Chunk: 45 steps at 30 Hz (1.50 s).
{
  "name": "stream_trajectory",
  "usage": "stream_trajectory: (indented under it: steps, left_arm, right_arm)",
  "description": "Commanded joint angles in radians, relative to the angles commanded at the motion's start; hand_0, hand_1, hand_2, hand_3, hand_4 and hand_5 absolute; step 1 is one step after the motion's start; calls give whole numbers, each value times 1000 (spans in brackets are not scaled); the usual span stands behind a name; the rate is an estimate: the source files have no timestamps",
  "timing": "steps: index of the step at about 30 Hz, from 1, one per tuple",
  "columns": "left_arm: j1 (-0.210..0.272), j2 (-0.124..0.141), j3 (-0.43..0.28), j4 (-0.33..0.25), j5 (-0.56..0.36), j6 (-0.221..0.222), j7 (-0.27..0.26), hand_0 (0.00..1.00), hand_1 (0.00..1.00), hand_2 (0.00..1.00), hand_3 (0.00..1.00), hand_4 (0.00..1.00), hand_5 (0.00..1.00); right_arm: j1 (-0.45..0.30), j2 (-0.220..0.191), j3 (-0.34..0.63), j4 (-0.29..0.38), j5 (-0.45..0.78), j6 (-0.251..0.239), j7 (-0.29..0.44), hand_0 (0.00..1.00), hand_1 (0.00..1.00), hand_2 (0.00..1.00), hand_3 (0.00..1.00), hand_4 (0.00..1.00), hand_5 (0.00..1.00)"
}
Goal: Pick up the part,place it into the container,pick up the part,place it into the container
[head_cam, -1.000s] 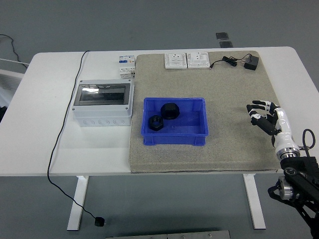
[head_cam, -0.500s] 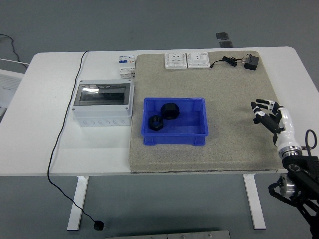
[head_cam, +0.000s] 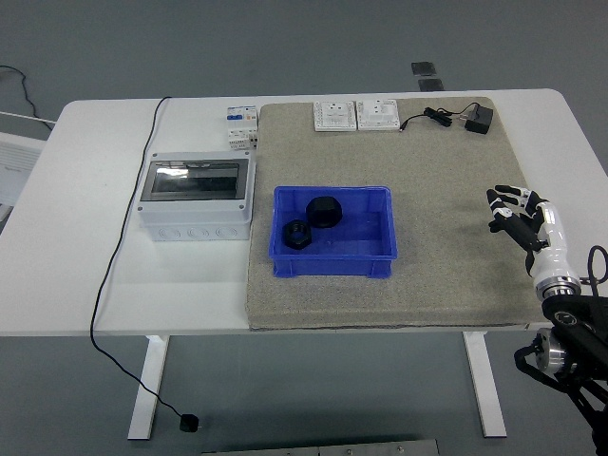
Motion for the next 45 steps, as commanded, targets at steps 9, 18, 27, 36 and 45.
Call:
stream_trajectory:
  steps: [9,18,27,36,45]
  left_arm:
    - [-5,3,-3,0,10,1,-4,729,629,696,564,574,404]
    - [-2,5,0,0,4,5,-10,729,627,691,564,572,398]
    - [0,3,-3,0,-1,5,-11,728,628,688,563,573,398]
    - [0,0,-6,0,4,3,-11,728,624,681,562,564,382]
    - [-2,1,-4,0,-3,5,-20,728,625,679,560,564,381]
  right_arm:
    - [-1,-7,-1,0,1,1,0,370,336,611,605,693,367]
    - [-10,-11,13,5,-6,4,0,371,337,611,604,687,362]
    - [-18,-4,43,8,-13,5,2,371,338,612,604,686,362]
    - [-23,-3,69,13,-21,5,0,374,339,610,605,681,360]
    - [-21,-11,124,27,-30,3,-5,375,340,611,606,680,358]
